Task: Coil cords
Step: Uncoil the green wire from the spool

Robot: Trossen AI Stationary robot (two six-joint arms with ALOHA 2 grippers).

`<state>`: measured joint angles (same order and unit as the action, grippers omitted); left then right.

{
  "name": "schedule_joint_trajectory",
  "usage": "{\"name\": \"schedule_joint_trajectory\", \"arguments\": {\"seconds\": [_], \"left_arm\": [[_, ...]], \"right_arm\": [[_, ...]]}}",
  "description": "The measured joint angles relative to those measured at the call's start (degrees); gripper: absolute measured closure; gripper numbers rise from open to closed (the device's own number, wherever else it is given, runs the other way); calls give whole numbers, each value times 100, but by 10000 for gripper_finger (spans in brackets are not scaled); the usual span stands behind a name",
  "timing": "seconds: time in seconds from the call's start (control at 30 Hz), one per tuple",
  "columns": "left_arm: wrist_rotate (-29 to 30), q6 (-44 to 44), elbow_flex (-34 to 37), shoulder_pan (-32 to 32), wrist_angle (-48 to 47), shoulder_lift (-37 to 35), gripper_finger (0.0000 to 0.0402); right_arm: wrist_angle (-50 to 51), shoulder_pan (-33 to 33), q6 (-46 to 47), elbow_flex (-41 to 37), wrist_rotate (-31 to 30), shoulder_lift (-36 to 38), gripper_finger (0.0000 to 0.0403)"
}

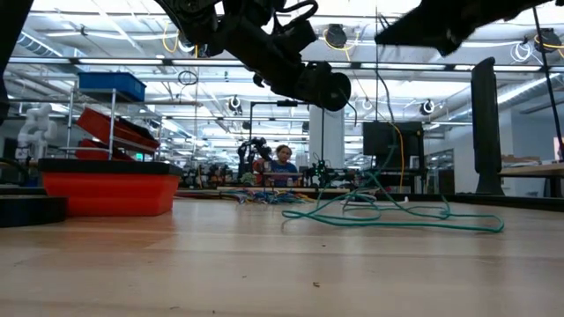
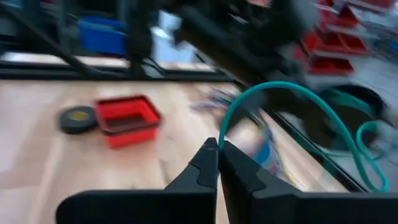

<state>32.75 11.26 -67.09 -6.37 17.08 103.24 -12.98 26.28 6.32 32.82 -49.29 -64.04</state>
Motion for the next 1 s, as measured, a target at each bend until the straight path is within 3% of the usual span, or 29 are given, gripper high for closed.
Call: {"name": "schedule_joint_trajectory", "arguments": {"seconds": [0.13, 0.37, 0.53, 1.0], "left_arm": [[7, 115, 0, 1, 28, 0, 402], [-58, 117, -2, 0, 297, 0, 402], [-85, 115, -4, 14, 509, -2, 402], [-122, 110, -4, 50, 494, -24, 402]], "right_arm": [[1342, -129, 1039, 0, 83, 234, 403], [2872, -479, 2369, 0, 1363, 287, 403], [3740, -505, 2945, 0, 1472, 287, 388], [5510, -367, 4528, 0, 1646, 287, 219]]}}
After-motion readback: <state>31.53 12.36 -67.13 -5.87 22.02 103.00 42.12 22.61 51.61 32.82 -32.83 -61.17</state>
